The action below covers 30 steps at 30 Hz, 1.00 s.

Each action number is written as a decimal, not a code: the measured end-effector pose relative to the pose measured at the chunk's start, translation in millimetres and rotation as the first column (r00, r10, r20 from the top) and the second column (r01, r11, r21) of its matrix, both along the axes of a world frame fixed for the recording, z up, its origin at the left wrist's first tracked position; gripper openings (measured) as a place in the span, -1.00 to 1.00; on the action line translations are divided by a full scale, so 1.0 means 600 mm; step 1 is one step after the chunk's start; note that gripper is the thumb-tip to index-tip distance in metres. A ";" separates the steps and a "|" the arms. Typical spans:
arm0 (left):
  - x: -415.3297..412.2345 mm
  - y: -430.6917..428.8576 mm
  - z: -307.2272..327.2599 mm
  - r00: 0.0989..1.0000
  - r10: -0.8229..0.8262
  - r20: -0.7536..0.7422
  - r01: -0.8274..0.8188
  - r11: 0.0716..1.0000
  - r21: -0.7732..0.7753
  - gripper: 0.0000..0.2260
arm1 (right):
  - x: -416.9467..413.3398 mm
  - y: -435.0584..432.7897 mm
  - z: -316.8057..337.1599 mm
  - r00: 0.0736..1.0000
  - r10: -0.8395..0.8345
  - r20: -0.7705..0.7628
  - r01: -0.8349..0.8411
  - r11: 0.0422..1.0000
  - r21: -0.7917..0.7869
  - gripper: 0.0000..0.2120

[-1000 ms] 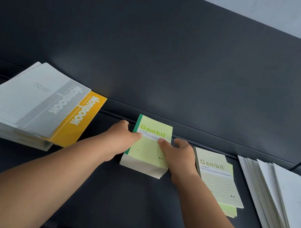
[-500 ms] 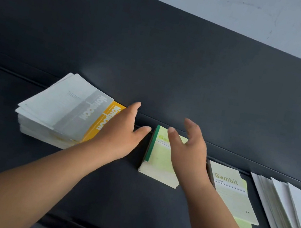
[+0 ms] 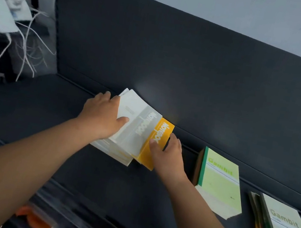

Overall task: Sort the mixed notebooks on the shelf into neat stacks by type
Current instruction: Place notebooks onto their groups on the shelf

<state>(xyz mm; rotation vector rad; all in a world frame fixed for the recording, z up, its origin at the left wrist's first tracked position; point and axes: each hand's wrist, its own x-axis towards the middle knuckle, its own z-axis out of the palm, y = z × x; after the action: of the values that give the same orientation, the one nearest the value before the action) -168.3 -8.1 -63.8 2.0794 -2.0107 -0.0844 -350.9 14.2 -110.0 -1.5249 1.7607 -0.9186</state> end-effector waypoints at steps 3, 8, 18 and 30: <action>0.019 -0.028 0.006 0.998 0.011 -0.055 -0.006 0.996 0.089 -0.43 | 0.009 -0.024 -0.004 0.993 -0.088 0.080 0.080 0.992 0.096 -0.56; 0.030 -0.059 0.007 0.984 0.044 -0.172 -0.002 0.971 0.241 -0.52 | 0.026 -0.036 -0.005 0.984 -0.091 0.154 0.068 0.986 0.149 -0.71; 0.029 -0.064 -0.003 0.960 -0.038 -0.278 0.100 0.972 0.213 -0.41 | 0.090 -0.059 -0.015 0.990 -0.032 0.135 0.024 0.998 0.061 -0.19; 0.056 -0.013 0.031 0.920 -0.247 -0.303 0.320 0.922 0.220 -0.13 | 0.055 -0.011 0.002 0.994 0.067 0.092 -0.074 0.994 0.079 -0.09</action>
<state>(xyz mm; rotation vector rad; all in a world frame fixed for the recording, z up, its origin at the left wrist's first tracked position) -134.6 -15.8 -45.4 1.7713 -2.2073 -0.6901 -317.8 7.8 -108.9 -1.4615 1.6508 -0.8552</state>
